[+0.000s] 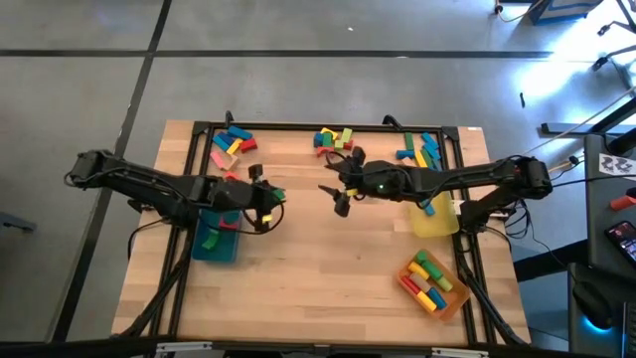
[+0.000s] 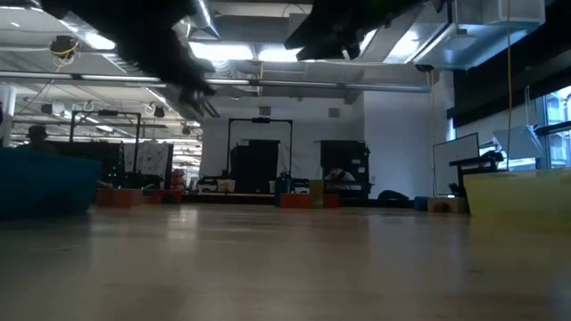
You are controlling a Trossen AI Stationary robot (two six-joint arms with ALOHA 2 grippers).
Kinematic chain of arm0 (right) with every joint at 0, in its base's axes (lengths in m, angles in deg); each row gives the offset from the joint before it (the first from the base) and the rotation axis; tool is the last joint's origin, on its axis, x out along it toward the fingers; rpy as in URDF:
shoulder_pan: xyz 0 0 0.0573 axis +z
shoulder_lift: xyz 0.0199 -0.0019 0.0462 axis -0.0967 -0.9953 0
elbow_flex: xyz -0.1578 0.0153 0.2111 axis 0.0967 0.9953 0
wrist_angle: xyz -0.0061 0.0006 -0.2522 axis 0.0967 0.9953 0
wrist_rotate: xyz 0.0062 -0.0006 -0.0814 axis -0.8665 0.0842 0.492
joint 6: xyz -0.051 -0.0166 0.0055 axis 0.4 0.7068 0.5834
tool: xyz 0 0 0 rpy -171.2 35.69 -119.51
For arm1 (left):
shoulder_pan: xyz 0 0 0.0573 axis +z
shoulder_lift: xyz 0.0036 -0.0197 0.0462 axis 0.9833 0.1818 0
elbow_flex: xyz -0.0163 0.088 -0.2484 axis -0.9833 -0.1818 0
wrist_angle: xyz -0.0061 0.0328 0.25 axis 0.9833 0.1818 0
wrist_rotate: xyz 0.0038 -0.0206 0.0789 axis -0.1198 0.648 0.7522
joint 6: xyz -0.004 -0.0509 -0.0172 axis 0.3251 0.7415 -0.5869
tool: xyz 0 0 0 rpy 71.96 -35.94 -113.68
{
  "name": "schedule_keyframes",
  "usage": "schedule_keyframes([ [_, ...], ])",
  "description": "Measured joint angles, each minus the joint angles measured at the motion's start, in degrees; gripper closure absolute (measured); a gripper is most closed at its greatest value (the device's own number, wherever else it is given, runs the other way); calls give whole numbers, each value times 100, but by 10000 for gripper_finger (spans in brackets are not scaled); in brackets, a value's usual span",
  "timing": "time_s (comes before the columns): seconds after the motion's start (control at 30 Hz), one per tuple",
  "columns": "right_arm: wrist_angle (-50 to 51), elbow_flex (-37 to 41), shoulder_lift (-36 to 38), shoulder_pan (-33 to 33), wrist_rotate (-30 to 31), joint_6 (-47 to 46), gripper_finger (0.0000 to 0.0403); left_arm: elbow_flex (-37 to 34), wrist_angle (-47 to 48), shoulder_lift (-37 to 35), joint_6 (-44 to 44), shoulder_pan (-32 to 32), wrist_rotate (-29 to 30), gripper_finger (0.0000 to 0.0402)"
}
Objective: Sort blocks by size
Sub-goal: Put the green arch block into the blue bin
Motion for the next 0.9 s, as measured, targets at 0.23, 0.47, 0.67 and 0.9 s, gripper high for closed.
schedule_keyframes([
  [0.23,-163,1,-1,0,732,10,123,465,2505,2,1876,-309,-373,287],
  [0.47,-171,1,-3,0,771,-22,123,514,4401,2,3348,-701,-862,282],
  [0.67,-108,1,-3,0,1047,-6,123,507,5340,20,4006,-1004,-1203,285],
  [0.9,-96,1,-5,0,1073,-6,123,110,5030,22,4115,-1128,-1629,277],
])
